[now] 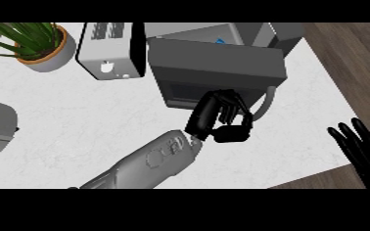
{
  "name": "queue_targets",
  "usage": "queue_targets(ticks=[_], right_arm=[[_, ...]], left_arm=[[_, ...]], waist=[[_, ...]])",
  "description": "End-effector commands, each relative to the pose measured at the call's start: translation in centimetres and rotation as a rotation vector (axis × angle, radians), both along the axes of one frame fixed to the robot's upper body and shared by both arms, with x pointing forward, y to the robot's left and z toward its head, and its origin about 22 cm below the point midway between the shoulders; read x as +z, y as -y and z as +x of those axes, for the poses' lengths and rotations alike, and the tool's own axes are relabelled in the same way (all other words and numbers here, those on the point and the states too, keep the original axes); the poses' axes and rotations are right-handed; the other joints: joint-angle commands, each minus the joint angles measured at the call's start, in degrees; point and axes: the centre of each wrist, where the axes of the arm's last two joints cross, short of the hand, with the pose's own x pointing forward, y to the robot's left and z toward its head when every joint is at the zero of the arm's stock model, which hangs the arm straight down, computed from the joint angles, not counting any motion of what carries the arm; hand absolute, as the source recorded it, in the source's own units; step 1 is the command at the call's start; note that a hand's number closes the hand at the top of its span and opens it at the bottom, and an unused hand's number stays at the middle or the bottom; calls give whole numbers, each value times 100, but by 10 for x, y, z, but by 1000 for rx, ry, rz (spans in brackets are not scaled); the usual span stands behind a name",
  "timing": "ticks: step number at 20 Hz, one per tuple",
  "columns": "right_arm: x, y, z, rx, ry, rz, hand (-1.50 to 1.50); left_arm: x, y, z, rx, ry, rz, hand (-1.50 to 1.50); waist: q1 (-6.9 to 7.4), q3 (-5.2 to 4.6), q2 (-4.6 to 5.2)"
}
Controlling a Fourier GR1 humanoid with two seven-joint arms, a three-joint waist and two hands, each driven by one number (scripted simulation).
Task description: Pick up the milk, place it into the microwave and close the microwave
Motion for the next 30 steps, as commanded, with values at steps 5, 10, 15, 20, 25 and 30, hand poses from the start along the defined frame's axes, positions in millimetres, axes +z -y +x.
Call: queue_targets(ticks=[5, 10, 15, 20, 25, 30], right_arm=[[20, 1, 5, -11, 4, -11, -150], [28, 5, 4, 0, 14, -15, -150], [29, 3, 3, 13, 2, -12, -150], [39, 3, 8, 7, 42, 2, -150], [47, 7, 10, 26, 55, 6, -150], [48, 2, 7, 73, 47, 10, -150]], left_arm=[[29, 3, 36, 59, 5, -52, 150], [35, -2, 53, 121, -20, -97, 150], [37, -6, 62, 135, -25, -130, 150], [35, -8, 62, 144, -49, -182, 150], [25, -16, 63, 208, -97, -225, 150], [26, -16, 65, 233, -34, -236, 150]], waist=[[-71, 1, 72], [-215, 4, 109], [-276, 10, 155], [-325, 11, 202], [-311, 13, 235], [-263, 13, 198]])
